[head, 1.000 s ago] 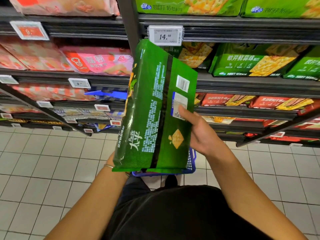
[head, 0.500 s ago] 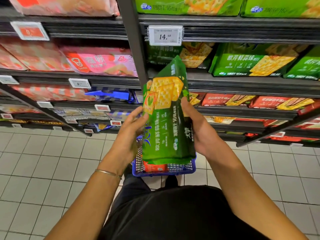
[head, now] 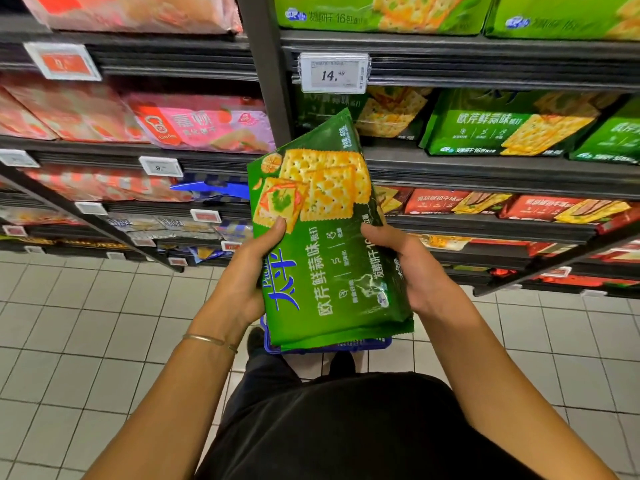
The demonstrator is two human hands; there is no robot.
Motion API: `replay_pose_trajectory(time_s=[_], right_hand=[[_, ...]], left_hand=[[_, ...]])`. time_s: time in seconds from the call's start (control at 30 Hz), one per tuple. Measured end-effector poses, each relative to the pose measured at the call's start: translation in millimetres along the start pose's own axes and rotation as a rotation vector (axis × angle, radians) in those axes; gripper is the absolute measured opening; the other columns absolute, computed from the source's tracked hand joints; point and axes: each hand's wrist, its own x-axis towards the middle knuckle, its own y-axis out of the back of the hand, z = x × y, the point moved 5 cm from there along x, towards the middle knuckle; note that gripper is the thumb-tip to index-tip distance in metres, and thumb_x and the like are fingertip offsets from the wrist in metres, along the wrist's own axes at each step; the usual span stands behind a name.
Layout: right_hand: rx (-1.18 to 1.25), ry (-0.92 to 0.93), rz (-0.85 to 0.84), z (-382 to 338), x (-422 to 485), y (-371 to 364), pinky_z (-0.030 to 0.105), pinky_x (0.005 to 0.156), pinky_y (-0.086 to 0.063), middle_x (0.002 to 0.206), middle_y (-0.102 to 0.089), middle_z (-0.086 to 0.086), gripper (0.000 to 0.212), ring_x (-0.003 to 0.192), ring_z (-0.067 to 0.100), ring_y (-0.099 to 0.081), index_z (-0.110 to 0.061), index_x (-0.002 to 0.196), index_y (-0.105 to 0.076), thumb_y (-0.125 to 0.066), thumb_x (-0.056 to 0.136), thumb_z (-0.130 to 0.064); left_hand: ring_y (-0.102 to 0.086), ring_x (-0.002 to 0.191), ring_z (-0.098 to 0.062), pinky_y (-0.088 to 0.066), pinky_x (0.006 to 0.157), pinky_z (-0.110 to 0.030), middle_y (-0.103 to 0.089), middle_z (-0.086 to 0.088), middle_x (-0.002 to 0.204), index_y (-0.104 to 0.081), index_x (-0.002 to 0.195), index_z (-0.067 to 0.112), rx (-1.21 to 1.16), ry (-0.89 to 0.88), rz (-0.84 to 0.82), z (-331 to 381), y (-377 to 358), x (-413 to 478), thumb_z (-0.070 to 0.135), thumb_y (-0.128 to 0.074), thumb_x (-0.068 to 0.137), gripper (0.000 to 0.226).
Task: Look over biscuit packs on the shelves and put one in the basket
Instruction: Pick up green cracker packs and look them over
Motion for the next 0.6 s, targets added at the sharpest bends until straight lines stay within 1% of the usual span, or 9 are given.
replay_pose_trajectory(time_s=[0.1,0.17,0.23,0.3,0.37,0.4,0.47,0.53,0.6], right_hand=[[-0.048,0.073,-0.022,-3.5,4.7,3.5,0.038,0.08,-0.064,0.113,-0.079,0.009,0.033,0.099,0.025,-0.077,-0.017,0.115,-0.076,-0.068,0.083,-0.02],[-0.048,0.088,-0.029,-2.8,7.6,6.6,0.038,0.088,-0.062,0.123,-0.076,0.009,0.045,0.111,0.025,-0.074,-0.016,0.126,-0.068,-0.073,0.083,-0.028],[-0.021,0.061,-0.004,2.2,10.9,8.8,0.041,0.09,-0.061,0.129,-0.073,0.011,0.051,0.117,0.027,-0.072,-0.013,0.129,-0.067,-0.074,0.084,-0.037],[0.006,0.034,0.084,9.5,14.7,11.1,0.044,0.086,-0.063,0.127,-0.074,0.013,0.049,0.114,0.03,-0.073,-0.014,0.127,-0.069,-0.072,0.087,-0.04],[0.046,-0.005,0.197,16.3,17.1,14.8,0.05,0.087,-0.062,0.124,-0.075,0.012,0.056,0.111,0.033,-0.074,-0.016,0.131,-0.069,-0.076,0.085,-0.045],[0.073,-0.029,0.228,18.5,17.3,16.0,0.052,0.085,-0.062,0.123,-0.076,0.012,0.056,0.11,0.033,-0.074,-0.016,0.13,-0.071,-0.077,0.084,-0.047],[0.114,-0.068,0.233,18.6,16.3,17.6,0.052,0.076,-0.063,0.122,-0.076,0.013,0.046,0.108,0.034,-0.075,-0.016,0.117,-0.08,-0.077,0.085,-0.05],[0.114,-0.106,0.208,15.9,13.9,18.7,0.051,0.072,-0.063,0.12,-0.077,0.013,0.04,0.105,0.033,-0.076,-0.017,0.106,-0.083,-0.074,0.087,-0.051],[0.083,-0.141,0.187,12.1,12.6,18.4,0.048,0.068,-0.064,0.113,-0.079,0.013,0.038,0.098,0.031,-0.078,-0.016,0.096,-0.086,-0.07,0.088,-0.049]], left_hand=[[-0.074,0.11,-0.037,-0.064,0.085,-0.05,-0.075,-0.017,0.123,-0.067,0.134,0.009,0.054,-0.054,0.065,3.8,6.7,-1.5,0.036,-0.08,0.08,0.062],[-0.077,0.101,-0.035,-0.065,0.079,-0.045,-0.077,-0.018,0.119,-0.066,0.133,0.008,0.118,-0.13,0.059,10.6,7.9,-2.8,0.032,-0.081,0.08,0.059],[-0.079,0.089,-0.031,-0.064,0.072,-0.039,-0.078,-0.018,0.112,-0.065,0.129,0.007,0.192,-0.192,0.046,18.9,4.5,-5.2,0.027,-0.082,0.078,0.056],[-0.079,0.088,-0.029,-0.064,0.071,-0.037,-0.079,-0.017,0.11,-0.063,0.13,0.005,0.256,-0.218,0.039,25.2,-0.6,-6.3,0.025,-0.085,0.075,0.062],[-0.079,0.089,-0.028,-0.064,0.074,-0.036,-0.079,-0.016,0.11,-0.065,0.125,0.005,0.292,-0.231,0.006,32.1,-5.8,-7.3,0.023,-0.088,0.078,0.055],[-0.079,0.088,-0.026,-0.064,0.075,-0.036,-0.079,-0.015,0.109,-0.068,0.12,0.006,0.298,-0.236,-0.024,36.0,-7.3,-7.6,0.024,-0.085,0.081,0.046],[-0.078,0.086,-0.023,-0.064,0.078,-0.035,-0.08,-0.013,0.105,-0.07,0.112,0.01,0.262,-0.221,-0.08,41.6,-7.7,-9.1,0.031,-0.075,0.085,0.035],[-0.075,0.09,-0.025,-0.063,0.085,-0.039,-0.078,-0.013,0.109,-0.071,0.116,0.008,0.219,-0.17,-0.087,43.3,-6.7,-11.4,0.036,-0.071,0.086,0.04],[-0.073,0.1,-0.033,-0.061,0.09,-0.047,-0.074,-0.018,0.121,-0.072,0.122,0.005,0.228,-0.079,-0.067,39.7,-7.0,-11.7,0.043,-0.076,0.087,0.052]])
